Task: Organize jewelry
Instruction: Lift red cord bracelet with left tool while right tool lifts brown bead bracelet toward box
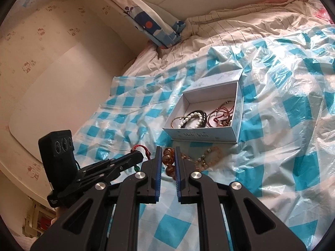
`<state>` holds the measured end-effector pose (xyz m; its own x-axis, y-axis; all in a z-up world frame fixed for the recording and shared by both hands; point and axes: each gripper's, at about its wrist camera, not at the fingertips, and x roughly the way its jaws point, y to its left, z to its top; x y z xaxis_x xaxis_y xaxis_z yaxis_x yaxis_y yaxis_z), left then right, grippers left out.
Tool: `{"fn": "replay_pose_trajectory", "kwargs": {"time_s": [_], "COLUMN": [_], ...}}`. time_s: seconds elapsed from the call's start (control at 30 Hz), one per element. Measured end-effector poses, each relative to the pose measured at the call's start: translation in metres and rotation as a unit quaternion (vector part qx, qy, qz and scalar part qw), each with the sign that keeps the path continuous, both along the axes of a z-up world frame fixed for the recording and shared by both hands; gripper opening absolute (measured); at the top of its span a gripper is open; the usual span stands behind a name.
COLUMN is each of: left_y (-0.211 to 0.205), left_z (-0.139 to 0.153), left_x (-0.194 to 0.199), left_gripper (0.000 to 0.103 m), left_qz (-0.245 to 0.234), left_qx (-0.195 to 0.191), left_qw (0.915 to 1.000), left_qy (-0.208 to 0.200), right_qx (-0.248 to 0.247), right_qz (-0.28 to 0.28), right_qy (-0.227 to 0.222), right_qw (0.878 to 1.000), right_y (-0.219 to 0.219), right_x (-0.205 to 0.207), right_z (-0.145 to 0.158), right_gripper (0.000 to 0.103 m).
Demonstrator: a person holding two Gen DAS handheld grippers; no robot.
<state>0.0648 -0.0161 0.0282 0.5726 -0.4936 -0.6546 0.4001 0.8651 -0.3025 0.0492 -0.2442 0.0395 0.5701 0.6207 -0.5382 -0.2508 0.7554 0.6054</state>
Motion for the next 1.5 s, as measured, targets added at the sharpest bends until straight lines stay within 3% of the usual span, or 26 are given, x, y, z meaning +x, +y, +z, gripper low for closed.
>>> {"fn": "replay_pose_trajectory", "kwargs": {"time_s": [0.5,1.5], "left_y": [0.006,0.004], "left_z": [0.028,0.026], "left_x": [0.006,0.018], "left_gripper": [0.005,0.005], "left_qz": [0.007,0.013], "left_qx": [-0.054,-0.057], "left_qw": [0.9983,0.998], "left_qy": [-0.021,-0.025], "right_qx": [0.022,0.054], "right_qz": [-0.014,-0.022], "right_qy": [-0.014,-0.025], "right_qw": [1.0,0.998], "right_y": [-0.008,-0.011], "right_x": [0.004,0.017], "right_z": [0.011,0.02], "right_gripper": [0.012,0.012]}}
